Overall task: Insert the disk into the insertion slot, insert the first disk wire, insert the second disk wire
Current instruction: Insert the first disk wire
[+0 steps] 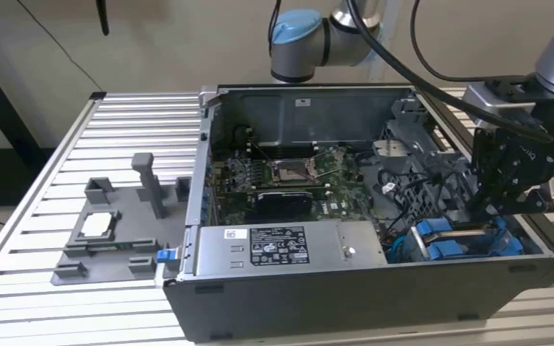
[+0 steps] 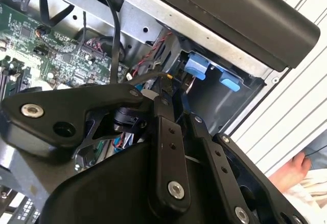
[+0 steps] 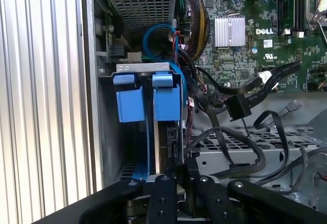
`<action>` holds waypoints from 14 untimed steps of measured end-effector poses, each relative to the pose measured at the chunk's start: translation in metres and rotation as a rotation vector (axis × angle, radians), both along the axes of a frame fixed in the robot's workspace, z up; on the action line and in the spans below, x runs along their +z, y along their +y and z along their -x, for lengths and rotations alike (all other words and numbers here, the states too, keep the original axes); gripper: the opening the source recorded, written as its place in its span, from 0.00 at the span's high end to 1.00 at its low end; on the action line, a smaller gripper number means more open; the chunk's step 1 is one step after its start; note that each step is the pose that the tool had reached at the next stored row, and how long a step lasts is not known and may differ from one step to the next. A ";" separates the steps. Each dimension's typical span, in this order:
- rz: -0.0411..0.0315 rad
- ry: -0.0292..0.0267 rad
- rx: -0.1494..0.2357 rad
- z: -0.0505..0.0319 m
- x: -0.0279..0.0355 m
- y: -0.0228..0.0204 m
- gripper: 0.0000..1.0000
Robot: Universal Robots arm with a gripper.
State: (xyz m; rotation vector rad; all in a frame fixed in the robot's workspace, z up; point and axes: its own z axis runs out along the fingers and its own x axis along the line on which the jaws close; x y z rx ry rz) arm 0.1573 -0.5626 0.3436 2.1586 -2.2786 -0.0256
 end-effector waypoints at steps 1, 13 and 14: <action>0.0000 0.0013 -0.002 0.0000 0.0000 -0.0001 0.81; -0.0039 0.0116 -0.004 -0.0015 -0.0010 -0.0015 0.81; -0.0064 0.0116 -0.003 -0.0019 -0.0013 -0.0015 0.81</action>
